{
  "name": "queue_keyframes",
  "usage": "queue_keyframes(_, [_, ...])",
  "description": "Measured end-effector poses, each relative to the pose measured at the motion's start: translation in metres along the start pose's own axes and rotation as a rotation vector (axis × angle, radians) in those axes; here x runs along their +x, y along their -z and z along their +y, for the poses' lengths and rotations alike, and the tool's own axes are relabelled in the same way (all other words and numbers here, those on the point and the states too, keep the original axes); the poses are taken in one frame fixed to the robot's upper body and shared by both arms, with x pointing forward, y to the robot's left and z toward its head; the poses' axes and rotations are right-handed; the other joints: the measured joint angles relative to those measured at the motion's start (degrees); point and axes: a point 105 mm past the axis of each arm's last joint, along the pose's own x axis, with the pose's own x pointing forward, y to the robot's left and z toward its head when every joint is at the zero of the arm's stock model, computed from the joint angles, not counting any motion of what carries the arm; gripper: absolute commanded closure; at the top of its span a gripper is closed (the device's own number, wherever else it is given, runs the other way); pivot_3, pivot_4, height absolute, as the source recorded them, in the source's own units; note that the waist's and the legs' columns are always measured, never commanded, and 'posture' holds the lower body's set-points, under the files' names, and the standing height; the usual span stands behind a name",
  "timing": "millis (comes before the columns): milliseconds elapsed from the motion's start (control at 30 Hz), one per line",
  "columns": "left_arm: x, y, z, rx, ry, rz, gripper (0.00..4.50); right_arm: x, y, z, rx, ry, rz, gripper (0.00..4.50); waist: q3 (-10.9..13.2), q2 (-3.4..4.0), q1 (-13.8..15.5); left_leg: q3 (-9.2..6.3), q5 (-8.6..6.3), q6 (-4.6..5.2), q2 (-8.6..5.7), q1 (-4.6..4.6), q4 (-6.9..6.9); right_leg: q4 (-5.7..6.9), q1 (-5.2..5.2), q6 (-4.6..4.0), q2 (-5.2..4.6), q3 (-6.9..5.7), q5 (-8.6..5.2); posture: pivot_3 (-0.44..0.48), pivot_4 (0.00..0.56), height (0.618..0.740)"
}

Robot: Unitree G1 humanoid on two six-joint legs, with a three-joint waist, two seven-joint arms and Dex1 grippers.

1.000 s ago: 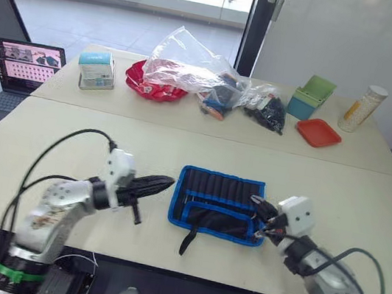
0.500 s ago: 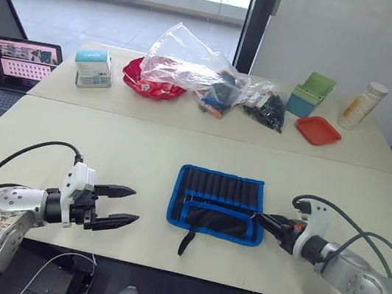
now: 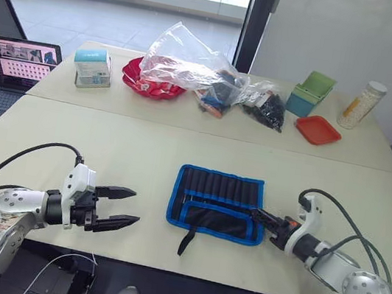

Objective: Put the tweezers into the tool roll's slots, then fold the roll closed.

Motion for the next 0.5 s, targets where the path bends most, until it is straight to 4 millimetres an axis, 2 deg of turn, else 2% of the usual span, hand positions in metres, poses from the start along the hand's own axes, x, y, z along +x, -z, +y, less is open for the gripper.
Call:
queue_keyframes(67, [0.001,0.001,0.0,-0.003,0.003,0.002,1.01,0.0,-0.001,-0.001,0.01,0.003,-0.004,4.46,0.0,0.0,0.03,0.0,0.0,0.0,0.0,-0.01,0.0,0.0,-0.01,0.0,0.0,0.01,0.0,0.0,0.15,0.717])
queue_keyframes(367, [0.005,-0.001,0.001,0.006,0.011,0.001,1.01,-0.002,-0.005,0.005,0.052,-0.032,-0.042,4.46,0.02,0.03,-0.02,0.02,0.0,0.0,0.01,-0.01,-0.01,0.0,-0.03,0.0,0.01,0.02,0.0,0.0,0.15,0.717])
queue_keyframes(500, [0.007,-0.003,0.003,0.008,0.012,0.007,1.01,-0.003,-0.02,0.026,0.019,-0.121,-0.076,4.46,0.09,0.15,-0.21,0.06,0.0,0.0,0.01,-0.02,-0.02,0.0,-0.06,0.0,0.01,0.06,0.0,0.0,0.15,0.717])
